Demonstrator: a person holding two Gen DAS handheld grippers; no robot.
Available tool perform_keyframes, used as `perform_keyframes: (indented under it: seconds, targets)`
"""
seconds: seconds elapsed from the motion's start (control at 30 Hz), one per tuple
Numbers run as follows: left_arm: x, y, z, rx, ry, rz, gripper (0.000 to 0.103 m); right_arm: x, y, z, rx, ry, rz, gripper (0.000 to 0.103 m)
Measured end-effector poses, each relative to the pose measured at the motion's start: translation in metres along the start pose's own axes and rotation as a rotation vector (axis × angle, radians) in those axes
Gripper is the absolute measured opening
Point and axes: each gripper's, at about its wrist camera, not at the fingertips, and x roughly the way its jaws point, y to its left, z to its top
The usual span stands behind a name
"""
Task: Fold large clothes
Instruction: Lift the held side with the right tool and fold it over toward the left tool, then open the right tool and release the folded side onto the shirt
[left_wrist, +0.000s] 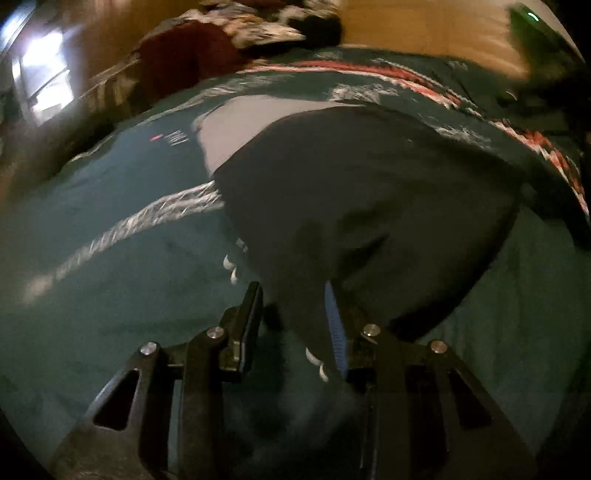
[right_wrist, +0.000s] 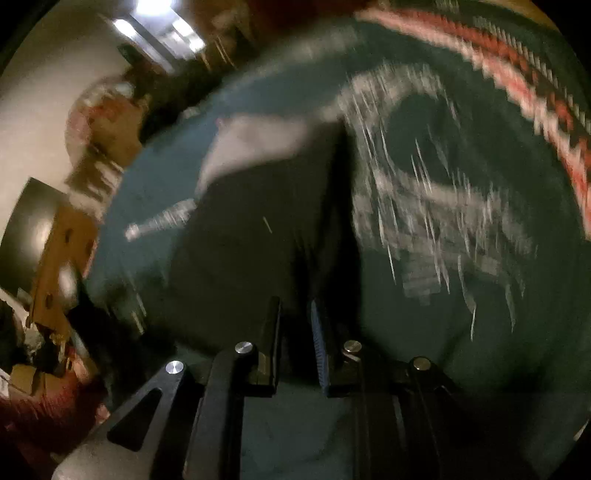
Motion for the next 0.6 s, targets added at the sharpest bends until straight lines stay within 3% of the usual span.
perform_keyframes:
  seconds: [0.07, 0.13, 0.23, 0.27, 0.3, 0.37, 0.43, 0.53, 0.6]
  targets:
    - [0.0, 0.005, 0.006, -0.048, 0.011, -0.02, 0.035, 0.016, 0.02, 0.03, -0.062, -0.025, 0.01, 0.021]
    - [0.005, 0.005, 0.008, -0.052, 0.01, 0.009, 0.04, 0.051, 0.037, 0.065, -0.149, -0.015, -0.037, 0.02]
    - [0.009, 0.005, 0.007, -0.064, 0.006, 0.0, 0.042, 0.109, 0.024, 0.103, -0.104, 0.039, -0.119, 0.02]
    - [0.009, 0.008, 0.007, -0.076, 0.008, -0.005, 0.044, 0.132, 0.015, 0.108, -0.096, 0.094, -0.157, 0.006]
    - [0.008, 0.011, 0.004, -0.091, 0.011, -0.004, 0.05, 0.151, 0.009, 0.108, -0.095, 0.15, -0.186, 0.001]
    - [0.007, 0.017, -0.003, -0.126, 0.01, -0.016, 0.054, 0.149, 0.019, 0.11, -0.122, 0.155, -0.23, 0.003]
    - [0.008, 0.019, -0.004, -0.144, 0.007, -0.022, 0.057, 0.129, 0.045, 0.114, -0.199, 0.103, -0.28, 0.017]
    - [0.007, 0.019, -0.006, -0.145, 0.0, -0.02, 0.057, 0.116, 0.096, 0.127, -0.268, 0.029, -0.191, 0.018]
    - [0.005, 0.016, -0.007, -0.141, -0.004, -0.009, 0.057, 0.152, 0.134, 0.135, -0.352, 0.087, -0.139, 0.017]
